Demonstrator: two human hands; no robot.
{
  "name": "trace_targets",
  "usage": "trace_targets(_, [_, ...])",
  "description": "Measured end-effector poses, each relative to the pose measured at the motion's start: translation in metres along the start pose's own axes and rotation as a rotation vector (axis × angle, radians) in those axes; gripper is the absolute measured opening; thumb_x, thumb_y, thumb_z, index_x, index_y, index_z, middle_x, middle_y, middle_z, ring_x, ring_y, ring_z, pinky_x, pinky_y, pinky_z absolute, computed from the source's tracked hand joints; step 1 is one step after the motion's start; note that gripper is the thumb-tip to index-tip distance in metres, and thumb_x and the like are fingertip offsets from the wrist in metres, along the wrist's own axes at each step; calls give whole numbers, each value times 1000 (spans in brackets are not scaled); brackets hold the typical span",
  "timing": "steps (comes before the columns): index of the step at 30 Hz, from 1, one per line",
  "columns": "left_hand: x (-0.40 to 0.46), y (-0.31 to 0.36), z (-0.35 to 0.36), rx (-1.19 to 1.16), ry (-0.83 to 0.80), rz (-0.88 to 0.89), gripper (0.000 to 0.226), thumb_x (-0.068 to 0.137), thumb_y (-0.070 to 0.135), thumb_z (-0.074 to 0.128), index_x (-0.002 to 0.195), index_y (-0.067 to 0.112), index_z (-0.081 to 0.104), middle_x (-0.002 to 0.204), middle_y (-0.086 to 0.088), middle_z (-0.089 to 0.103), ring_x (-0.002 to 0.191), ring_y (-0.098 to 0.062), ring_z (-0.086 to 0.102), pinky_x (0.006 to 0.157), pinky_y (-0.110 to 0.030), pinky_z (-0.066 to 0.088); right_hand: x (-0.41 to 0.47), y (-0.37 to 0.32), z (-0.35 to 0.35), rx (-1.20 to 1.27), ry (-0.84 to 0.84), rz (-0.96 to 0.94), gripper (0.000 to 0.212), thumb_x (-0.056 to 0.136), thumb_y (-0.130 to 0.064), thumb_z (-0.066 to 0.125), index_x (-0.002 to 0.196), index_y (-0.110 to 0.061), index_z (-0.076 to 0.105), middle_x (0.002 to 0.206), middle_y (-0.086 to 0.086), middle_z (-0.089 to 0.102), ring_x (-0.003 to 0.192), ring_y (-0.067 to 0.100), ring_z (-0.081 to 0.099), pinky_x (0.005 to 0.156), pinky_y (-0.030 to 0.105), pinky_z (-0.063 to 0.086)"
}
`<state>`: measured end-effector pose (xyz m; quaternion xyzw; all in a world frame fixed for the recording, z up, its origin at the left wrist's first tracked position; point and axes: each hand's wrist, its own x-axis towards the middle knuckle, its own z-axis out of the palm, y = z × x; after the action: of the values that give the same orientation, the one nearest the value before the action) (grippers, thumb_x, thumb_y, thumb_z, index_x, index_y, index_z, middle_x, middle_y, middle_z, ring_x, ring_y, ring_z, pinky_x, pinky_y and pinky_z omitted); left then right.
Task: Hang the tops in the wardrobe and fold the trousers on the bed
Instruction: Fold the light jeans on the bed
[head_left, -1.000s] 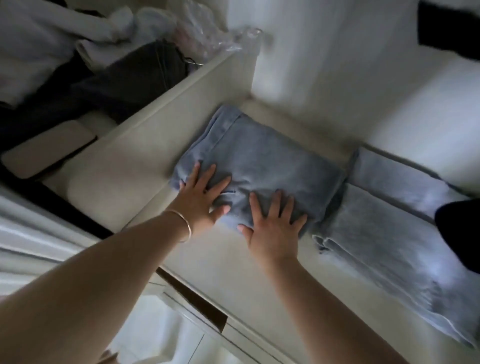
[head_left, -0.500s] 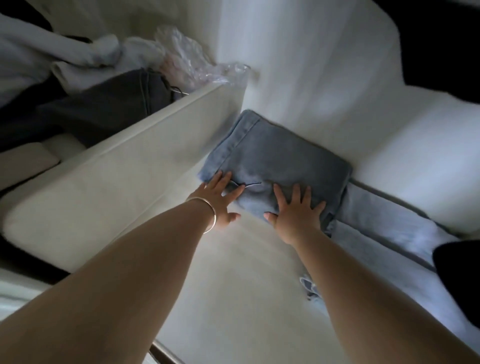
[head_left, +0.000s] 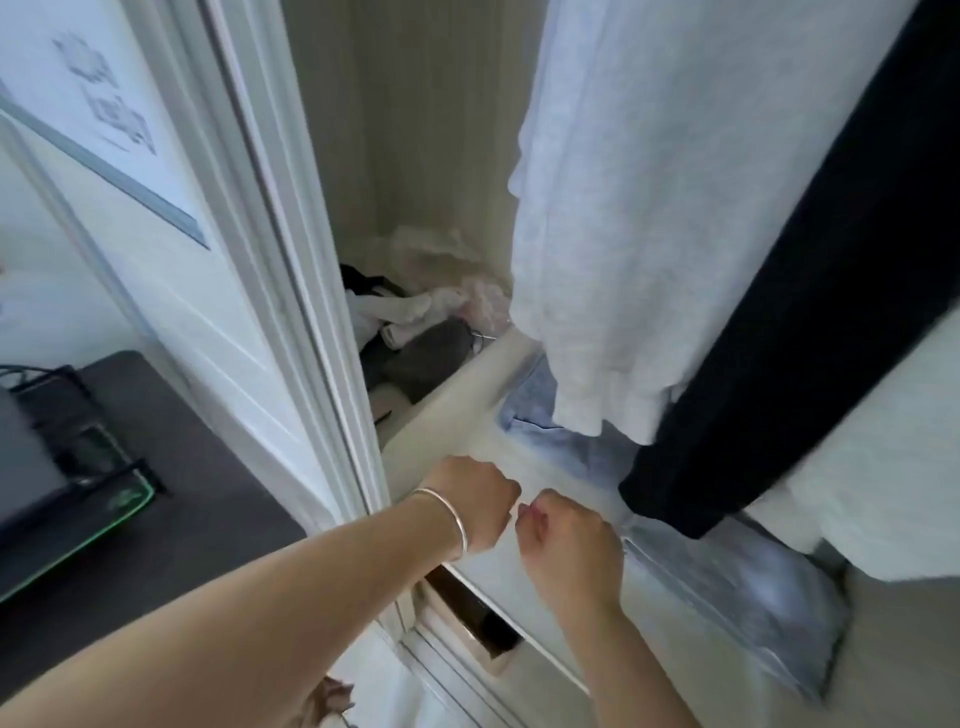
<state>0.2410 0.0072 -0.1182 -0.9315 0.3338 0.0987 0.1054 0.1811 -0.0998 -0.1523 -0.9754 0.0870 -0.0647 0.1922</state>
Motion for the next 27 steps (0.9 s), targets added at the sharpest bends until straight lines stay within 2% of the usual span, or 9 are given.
trace_targets(2, [-60, 0, -32, -13, 82, -57, 29, 98, 32, 34, 116, 19, 53, 112, -4, 61, 101, -30, 59, 70, -31, 35, -33, -27, -22, 108, 80, -100, 23, 92, -36, 50, 77, -19, 56, 71, -3, 61, 63, 16, 56, 50, 23, 32])
trace_targets(4, [-125, 6, -52, -59, 217, -160, 25, 95, 30, 37, 114, 23, 51, 107, 2, 60, 96, -27, 61, 65, -30, 34, -65, -60, -46, 288, 131, -203, 25, 89, -30, 52, 67, -20, 50, 58, -5, 51, 53, 15, 48, 48, 24, 31])
trace_targets(8, [-268, 14, -60, -126, 562, -477, 5, 75, 27, 53, 79, 25, 56, 69, 7, 58, 53, -21, 59, 41, -26, 37, -130, -133, -86, 429, 235, -630, 28, 83, -33, 43, 59, -19, 50, 49, -5, 52, 41, 12, 35, 41, 16, 16])
trace_targets(12, [-429, 62, -32, -218, 668, -875, 17, 79, 37, 42, 73, 29, 56, 64, 12, 57, 46, -13, 54, 37, -26, 43, -232, -190, -88, 502, 5, -1059, 29, 84, -36, 43, 61, -22, 50, 50, -10, 49, 41, 5, 33, 44, 6, 9])
trace_targets(15, [-547, 137, 14, -212, 600, -1194, 15, 78, 41, 44, 74, 30, 55, 65, 14, 58, 49, -6, 54, 39, -21, 41, -330, -221, -75, 485, -158, -1284, 26, 79, -36, 47, 56, -23, 46, 46, -7, 46, 39, 12, 39, 41, 13, 12])
trace_targets(18, [-656, 234, 71, -272, 541, -1535, 12, 74, 40, 47, 74, 29, 53, 63, 13, 59, 48, -7, 57, 37, -19, 41, -448, -248, -63, 481, -347, -1389, 25, 70, -30, 58, 53, -22, 41, 42, -4, 44, 38, 17, 32, 38, 19, 16])
trace_targets(21, [-744, 337, 98, -246, 494, -1856, 17, 70, 41, 44, 72, 28, 55, 64, 17, 60, 51, -1, 58, 40, -17, 40, -575, -261, -49, 429, -559, -1587, 20, 71, -27, 67, 57, -21, 54, 51, -2, 60, 46, 26, 56, 42, 23, 31])
trace_targets(24, [-812, 444, 114, -356, 491, -2157, 42, 77, 47, 25, 92, 25, 58, 91, 5, 66, 81, -17, 64, 64, -29, 49, -711, -252, -47, 259, -848, -1834, 17, 86, -30, 61, 73, -19, 64, 77, 5, 69, 78, 30, 64, 63, 33, 44])
trace_targets(27, [-868, 537, 144, -311, 458, -2387, 33, 78, 40, 31, 81, 23, 59, 77, 2, 67, 70, -21, 65, 55, -27, 47, -832, -232, -47, 242, -1047, -2006, 20, 88, -29, 59, 70, -20, 61, 73, 2, 67, 75, 27, 62, 63, 32, 41])
